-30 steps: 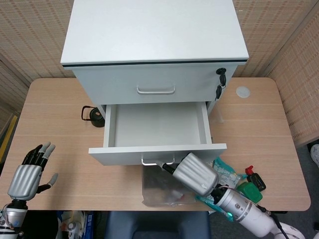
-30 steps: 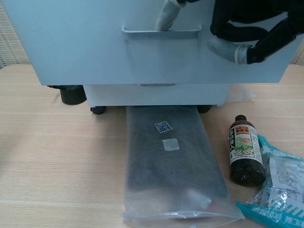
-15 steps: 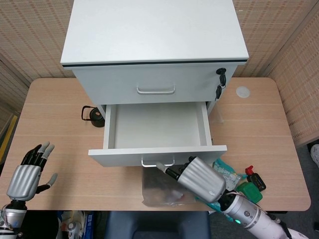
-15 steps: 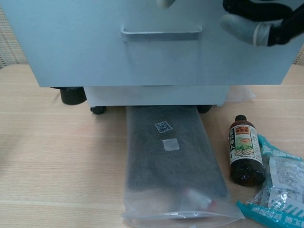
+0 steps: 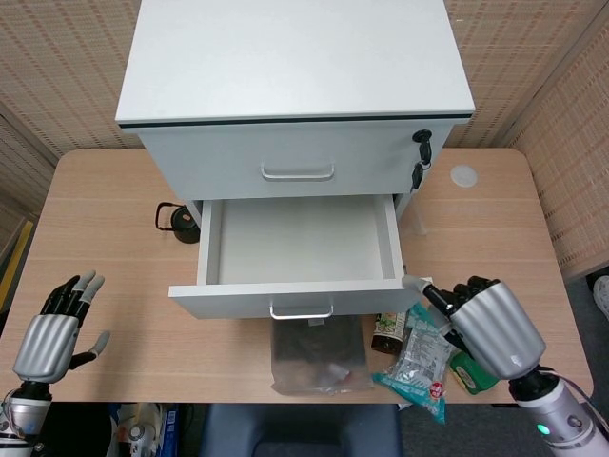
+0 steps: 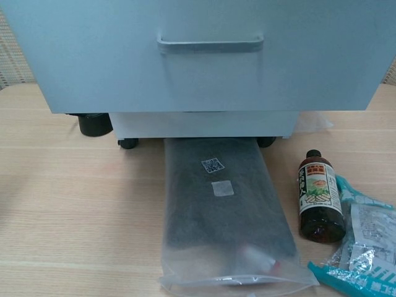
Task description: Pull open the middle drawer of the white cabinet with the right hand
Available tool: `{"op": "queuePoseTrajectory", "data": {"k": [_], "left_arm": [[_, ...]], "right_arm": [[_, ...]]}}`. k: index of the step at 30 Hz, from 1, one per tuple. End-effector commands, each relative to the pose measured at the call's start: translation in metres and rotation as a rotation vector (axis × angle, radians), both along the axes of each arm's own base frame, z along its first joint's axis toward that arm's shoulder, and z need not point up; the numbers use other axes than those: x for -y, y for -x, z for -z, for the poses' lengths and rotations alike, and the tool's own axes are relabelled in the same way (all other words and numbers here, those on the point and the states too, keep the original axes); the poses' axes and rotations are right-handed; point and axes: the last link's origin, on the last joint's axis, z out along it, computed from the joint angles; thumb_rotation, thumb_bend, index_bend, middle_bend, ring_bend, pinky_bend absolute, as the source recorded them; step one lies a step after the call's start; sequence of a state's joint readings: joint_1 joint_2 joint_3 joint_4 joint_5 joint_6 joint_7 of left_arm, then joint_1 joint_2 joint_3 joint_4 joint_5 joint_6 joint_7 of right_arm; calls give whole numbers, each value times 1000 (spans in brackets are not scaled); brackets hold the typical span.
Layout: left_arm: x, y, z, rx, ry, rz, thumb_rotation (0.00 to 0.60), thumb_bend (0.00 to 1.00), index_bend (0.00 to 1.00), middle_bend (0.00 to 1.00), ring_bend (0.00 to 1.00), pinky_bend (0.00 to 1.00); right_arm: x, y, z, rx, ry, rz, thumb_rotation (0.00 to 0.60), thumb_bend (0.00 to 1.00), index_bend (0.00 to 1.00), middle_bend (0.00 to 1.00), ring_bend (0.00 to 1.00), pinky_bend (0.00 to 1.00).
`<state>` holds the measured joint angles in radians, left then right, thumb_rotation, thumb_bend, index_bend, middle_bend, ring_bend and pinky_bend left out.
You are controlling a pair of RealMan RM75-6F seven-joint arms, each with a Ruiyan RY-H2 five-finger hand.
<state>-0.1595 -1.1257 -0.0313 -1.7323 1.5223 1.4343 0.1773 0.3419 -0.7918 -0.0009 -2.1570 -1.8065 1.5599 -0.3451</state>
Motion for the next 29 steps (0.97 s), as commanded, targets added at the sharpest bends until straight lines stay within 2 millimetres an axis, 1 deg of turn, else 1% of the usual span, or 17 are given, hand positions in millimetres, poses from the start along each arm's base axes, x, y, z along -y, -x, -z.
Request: {"op": "queuePoseTrajectory", "data": {"k": [1, 4, 7, 9, 10, 12, 14, 15, 17, 20, 22, 24, 29], "left_arm": [[0, 0, 0, 1, -1, -2, 600, 322, 52, 0, 23, 111], [0, 1, 0, 3, -3, -8, 600, 323, 52, 0, 23, 111], [1, 2, -1, 2, -8, -15, 600, 322, 52, 0, 23, 111], [1, 2, -1, 1, -10, -17, 600, 323, 51, 0, 23, 111], [1, 2, -1, 1, -12, -17, 600, 322, 51, 0, 23, 111], [1, 2, -1, 3, -14, -18, 600, 322, 51, 0, 22, 111], [1, 2, 0, 3, -13, -18, 600, 322, 52, 0, 22, 111], [1, 2, 0, 3, -13, -18, 600, 322, 52, 0, 23, 111], [2, 3, 1, 4, -13, -20, 600, 322, 52, 0, 23, 111], [2, 3, 1, 1, -15, -22, 600, 323, 52, 0, 23, 111], [2, 4, 1, 0, -18, -23, 600, 322, 52, 0, 22, 111], [2, 4, 1, 2, -23, -23, 600, 322, 51, 0, 21, 111], [3, 5, 2, 5, -23, -25, 600, 322, 51, 0, 21, 111]], "right_arm": [[-5, 34, -17, -14, 56, 129, 600, 503, 307, 818, 819, 837], [-7, 60, -23, -27, 82, 235, 600, 503, 307, 802, 796, 837], [-10, 84, -26, -38, 96, 321, 600, 497, 307, 771, 759, 836], [-10, 97, -25, -43, 99, 364, 600, 453, 307, 721, 705, 808], [-10, 105, -24, -45, 97, 389, 600, 423, 307, 689, 673, 779], [-9, 116, -21, -50, 95, 422, 600, 350, 290, 591, 577, 688], [-6, 128, -18, -56, 94, 446, 600, 285, 225, 456, 451, 574], [-5, 134, -15, -55, 97, 454, 600, 271, 201, 414, 409, 535], [-4, 144, -11, -63, 94, 479, 600, 232, 119, 294, 288, 414], [-5, 158, -2, -65, 82, 514, 600, 208, 28, 171, 178, 299], [-6, 166, 3, -59, 76, 523, 600, 205, 2, 113, 126, 248], [-8, 171, 6, -52, 82, 522, 600, 199, 0, 73, 91, 219], [-18, 188, 12, -41, 86, 588, 600, 191, 0, 63, 84, 215]]}}
